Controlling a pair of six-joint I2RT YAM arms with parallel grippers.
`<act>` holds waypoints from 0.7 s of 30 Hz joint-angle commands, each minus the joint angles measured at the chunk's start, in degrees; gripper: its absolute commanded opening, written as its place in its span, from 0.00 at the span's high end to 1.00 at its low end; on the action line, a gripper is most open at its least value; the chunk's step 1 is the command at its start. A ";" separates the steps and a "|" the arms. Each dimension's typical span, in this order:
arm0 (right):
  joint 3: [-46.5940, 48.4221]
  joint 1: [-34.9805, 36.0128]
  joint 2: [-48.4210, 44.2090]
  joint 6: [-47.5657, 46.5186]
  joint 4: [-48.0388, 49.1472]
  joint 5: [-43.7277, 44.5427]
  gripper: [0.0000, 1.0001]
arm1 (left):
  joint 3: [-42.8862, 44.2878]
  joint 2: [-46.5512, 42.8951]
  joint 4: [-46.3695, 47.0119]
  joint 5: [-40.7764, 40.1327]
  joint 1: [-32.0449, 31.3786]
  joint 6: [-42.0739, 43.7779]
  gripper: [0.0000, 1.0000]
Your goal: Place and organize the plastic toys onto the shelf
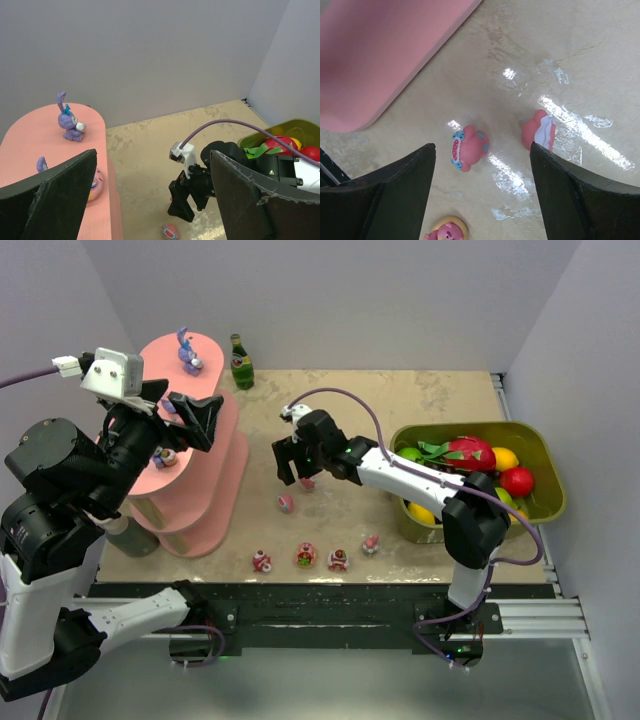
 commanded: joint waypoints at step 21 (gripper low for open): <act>10.48 -4.79 11.99 -32.98 -16.44 -13.09 0.26 | 3.22 1.84 -0.04 -0.28 0.25 1.68 0.00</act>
